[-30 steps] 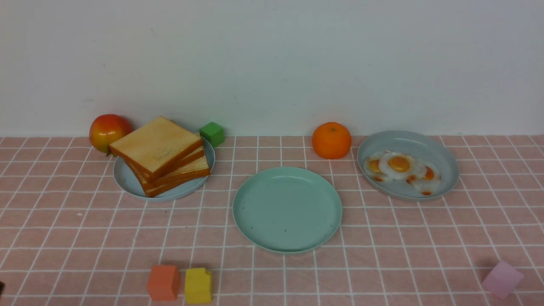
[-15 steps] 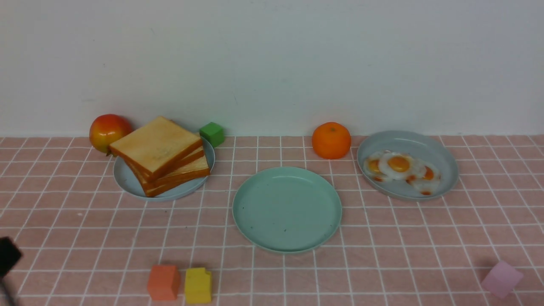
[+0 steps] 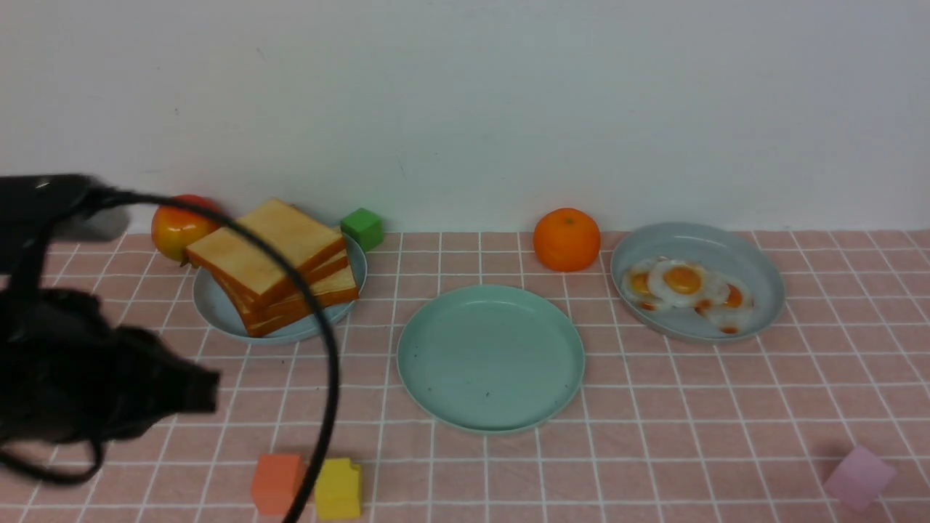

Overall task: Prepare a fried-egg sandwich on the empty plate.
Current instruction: Use the left arm to grab a slice of bread

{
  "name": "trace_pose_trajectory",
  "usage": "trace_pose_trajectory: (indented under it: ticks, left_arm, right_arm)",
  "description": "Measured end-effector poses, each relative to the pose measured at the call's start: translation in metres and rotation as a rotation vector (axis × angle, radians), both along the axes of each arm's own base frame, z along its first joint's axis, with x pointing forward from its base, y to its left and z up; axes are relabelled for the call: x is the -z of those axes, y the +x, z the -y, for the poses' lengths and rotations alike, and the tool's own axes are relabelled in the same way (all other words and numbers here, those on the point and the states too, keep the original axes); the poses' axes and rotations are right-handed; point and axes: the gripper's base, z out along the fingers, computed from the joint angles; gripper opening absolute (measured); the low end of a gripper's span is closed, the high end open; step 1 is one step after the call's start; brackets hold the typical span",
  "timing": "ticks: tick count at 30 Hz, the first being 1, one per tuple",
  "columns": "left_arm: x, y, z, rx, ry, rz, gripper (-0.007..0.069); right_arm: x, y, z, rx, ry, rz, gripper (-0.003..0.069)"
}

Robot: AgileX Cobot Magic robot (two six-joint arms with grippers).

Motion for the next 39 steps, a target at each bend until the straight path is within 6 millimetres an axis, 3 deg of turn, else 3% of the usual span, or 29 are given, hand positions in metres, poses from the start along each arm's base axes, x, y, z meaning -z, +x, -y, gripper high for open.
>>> trace_pose_trajectory:
  ticks: [6, 8, 13, 17, 18, 21, 22, 24, 28, 32, 39]
  left_arm:
    - [0.0, 0.023, 0.009, 0.015, 0.034, -0.111, 0.0019]
    - [-0.004, 0.022, 0.009, 0.021, 0.04, -0.13, 0.0013]
    - [-0.014, 0.019, 0.009, 0.044, 0.058, -0.169, -0.0013]
    - [-0.013, 0.019, 0.009, 0.065, 0.079, -0.168, -0.0013]
    - [-0.013, 0.02, 0.009, 0.066, 0.081, -0.168, -0.0013]
    - [-0.011, 0.029, 0.018, 0.099, 0.122, -0.176, -0.0013]
    - [-0.01, 0.03, 0.019, 0.102, 0.124, -0.177, -0.0013]
    - [-0.01, 0.038, 0.033, 0.146, 0.142, -0.183, -0.0013]
    - [-0.011, 0.064, 0.06, 0.208, 0.178, -0.204, -0.0013]
    - [-0.008, 0.103, 0.065, 0.167, 0.228, -0.249, -0.0013]
    - [0.007, 0.191, 0.048, 0.03, 0.274, -0.287, -0.0013]
  right_arm:
    - [-0.001, 0.001, 0.0, 0.006, 0.019, 0.018, 0.0241]
    - [-0.003, 0.002, -0.002, 0.025, 0.155, 0.046, 0.0241]
    - [-0.022, 0.004, 0.0, 0.128, 0.761, 0.218, 0.0241]
    - [-0.034, 0.003, -0.001, 0.124, 0.915, 0.245, 0.0241]
    - [-0.036, 0.003, -0.002, 0.116, 0.914, 0.24, 0.0241]
    - [-0.088, -0.005, -0.022, -0.101, 0.715, 0.087, 0.0241]
    - [-0.093, -0.007, -0.023, -0.12, 0.702, 0.086, 0.0241]
    - [-0.134, -0.007, -0.032, -0.249, 0.473, -0.084, 0.0241]
    - [-0.185, 0.006, -0.035, -0.361, 0.24, -0.312, 0.0241]
    - [-0.21, 0.017, -0.039, -0.432, 0.119, -0.411, 0.0241]
    - [-0.234, 0.018, -0.047, -0.558, 0.015, -0.373, 0.0241]
